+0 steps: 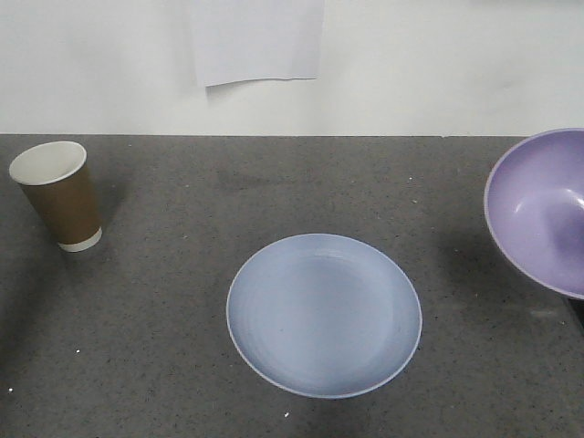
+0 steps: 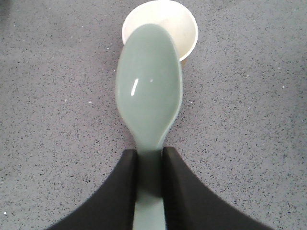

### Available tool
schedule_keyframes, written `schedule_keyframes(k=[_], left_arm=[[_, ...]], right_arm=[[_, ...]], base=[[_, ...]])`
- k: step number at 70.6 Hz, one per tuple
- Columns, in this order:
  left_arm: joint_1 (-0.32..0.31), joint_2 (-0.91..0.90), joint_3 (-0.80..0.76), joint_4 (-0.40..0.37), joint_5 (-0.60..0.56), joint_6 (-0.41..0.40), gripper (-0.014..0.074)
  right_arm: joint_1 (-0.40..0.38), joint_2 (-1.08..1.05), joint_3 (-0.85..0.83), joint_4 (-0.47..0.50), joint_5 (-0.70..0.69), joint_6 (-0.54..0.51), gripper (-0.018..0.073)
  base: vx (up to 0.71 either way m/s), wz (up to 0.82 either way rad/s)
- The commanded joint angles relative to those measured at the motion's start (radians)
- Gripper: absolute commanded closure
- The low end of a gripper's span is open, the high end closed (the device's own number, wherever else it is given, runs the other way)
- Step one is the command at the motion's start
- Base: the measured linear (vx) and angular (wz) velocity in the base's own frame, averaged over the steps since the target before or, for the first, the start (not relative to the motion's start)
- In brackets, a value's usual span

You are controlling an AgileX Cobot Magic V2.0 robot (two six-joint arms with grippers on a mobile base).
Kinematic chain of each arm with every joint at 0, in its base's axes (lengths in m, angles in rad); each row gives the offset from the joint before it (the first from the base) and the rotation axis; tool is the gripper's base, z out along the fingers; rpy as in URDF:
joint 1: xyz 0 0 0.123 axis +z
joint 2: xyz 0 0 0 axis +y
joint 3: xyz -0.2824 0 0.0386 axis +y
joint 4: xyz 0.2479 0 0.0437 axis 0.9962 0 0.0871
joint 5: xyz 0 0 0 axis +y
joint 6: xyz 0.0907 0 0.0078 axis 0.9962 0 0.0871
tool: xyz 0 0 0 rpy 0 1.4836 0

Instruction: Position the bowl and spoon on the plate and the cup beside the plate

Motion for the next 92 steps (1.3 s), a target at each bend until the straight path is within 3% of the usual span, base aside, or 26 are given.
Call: schedule_keyframes(k=[1,92], left_arm=[[-0.007,-0.021,-0.021,-0.007,-0.047,-0.002,0.0603],[-0.007,-0.021,-0.021,-0.007,-0.047,-0.002,0.0603]], right_arm=[[-0.003,-0.009,-0.031,-0.006,-0.061,0.002,0.0565],[-0.003,-0.009,-0.031,-0.006,-0.061,0.002,0.0565]], base=[[0.0,0.0],[0.0,0.0]])
